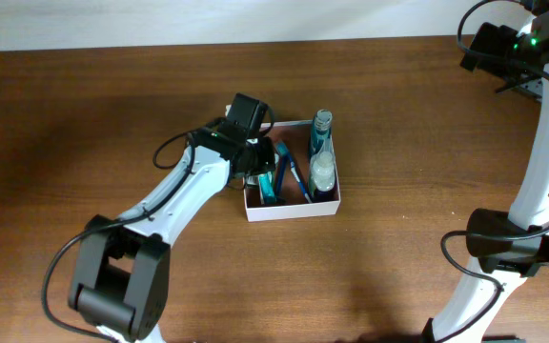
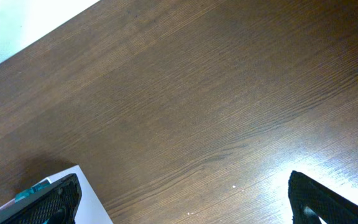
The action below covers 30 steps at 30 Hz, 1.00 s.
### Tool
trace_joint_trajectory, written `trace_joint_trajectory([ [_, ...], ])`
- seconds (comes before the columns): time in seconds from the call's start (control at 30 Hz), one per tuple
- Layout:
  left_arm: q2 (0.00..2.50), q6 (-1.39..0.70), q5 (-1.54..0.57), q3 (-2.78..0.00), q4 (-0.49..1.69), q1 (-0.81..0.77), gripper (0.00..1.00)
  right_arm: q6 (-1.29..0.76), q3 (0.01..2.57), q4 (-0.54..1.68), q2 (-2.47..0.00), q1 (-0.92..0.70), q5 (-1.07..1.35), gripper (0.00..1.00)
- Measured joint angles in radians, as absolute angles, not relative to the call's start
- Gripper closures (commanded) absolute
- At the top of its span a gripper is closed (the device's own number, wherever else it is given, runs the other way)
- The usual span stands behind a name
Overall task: Pack container
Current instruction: 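Open the left gripper to drop the tube and withdraw left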
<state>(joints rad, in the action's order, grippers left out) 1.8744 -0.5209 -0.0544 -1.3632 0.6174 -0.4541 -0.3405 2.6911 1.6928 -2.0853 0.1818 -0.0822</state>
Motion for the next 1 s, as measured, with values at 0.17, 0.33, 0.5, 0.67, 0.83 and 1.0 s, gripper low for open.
trace_joint_trajectory([
  [0.17,1.9,-0.521,-0.052,-1.363,0.619,-0.454,0.86,-0.34,2.691,1.693,-2.085,0.182,-0.082,0.02],
  [0.33,1.9,-0.524,-0.052,-1.363,0.618,-0.454,0.71,-0.34,2.691,1.693,-2.085,0.182,-0.082,0.02],
  [0.5,1.9,-0.524,-0.065,-1.365,0.616,-0.455,0.64,-0.34,2.691,1.693,-2.085,0.182,-0.082,0.02],
  [0.67,1.9,-0.524,-0.128,-1.411,0.625,-0.456,0.63,-0.34,2.691,1.692,-2.085,0.182,-0.082,0.02],
  [0.83,1.897,-0.524,-0.151,-1.517,0.62,-0.451,0.64,-0.341,2.691,1.693,-2.085,0.182,-0.082,0.02],
  [1.0,1.861,-0.524,-0.157,-1.543,0.624,-0.393,0.63,-0.34,2.691,1.692,-2.085,0.182,-0.082,0.02],
])
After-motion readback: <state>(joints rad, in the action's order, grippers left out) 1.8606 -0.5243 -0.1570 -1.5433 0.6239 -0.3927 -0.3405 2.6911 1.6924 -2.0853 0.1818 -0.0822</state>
